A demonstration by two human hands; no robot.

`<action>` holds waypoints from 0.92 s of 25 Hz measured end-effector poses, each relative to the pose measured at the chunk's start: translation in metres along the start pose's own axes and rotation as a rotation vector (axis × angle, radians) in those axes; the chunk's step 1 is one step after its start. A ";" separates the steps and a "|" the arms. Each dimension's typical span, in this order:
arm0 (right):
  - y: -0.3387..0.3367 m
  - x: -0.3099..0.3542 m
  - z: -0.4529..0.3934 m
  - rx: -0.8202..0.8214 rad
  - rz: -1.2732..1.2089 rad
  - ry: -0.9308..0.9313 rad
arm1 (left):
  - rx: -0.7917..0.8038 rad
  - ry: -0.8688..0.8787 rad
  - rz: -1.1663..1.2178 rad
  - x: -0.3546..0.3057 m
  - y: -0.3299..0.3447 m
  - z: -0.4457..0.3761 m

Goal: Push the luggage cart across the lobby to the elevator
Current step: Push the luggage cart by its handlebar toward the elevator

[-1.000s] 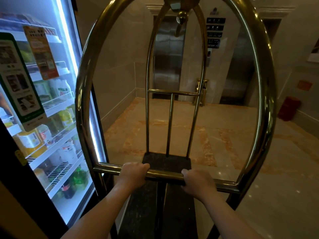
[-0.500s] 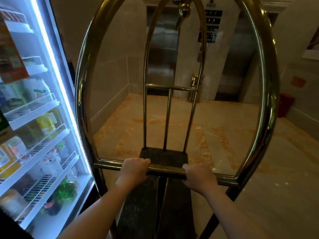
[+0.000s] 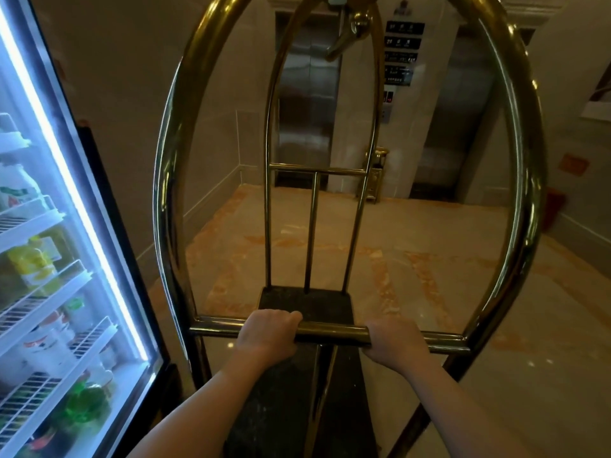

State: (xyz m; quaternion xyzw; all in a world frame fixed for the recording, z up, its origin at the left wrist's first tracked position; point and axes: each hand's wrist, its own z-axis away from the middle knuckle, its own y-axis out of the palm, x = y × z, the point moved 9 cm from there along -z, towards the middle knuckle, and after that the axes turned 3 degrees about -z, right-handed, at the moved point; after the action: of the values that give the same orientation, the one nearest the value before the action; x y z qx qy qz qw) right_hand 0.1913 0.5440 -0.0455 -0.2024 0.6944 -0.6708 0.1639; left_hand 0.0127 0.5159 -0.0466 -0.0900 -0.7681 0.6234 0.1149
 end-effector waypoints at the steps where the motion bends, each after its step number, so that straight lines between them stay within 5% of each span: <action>1: -0.001 -0.007 -0.009 0.000 0.002 -0.002 | 0.008 0.000 0.001 0.001 0.003 -0.011; 23: 0.009 -0.090 -0.282 -0.056 0.034 0.002 | 0.059 -0.084 0.047 0.145 0.065 -0.257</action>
State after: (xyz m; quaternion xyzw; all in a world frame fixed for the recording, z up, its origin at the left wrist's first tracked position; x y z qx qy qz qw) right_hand 0.1279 0.8338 -0.0452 -0.1943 0.7166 -0.6483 0.1686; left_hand -0.0523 0.8104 -0.0502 -0.0782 -0.7513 0.6515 0.0704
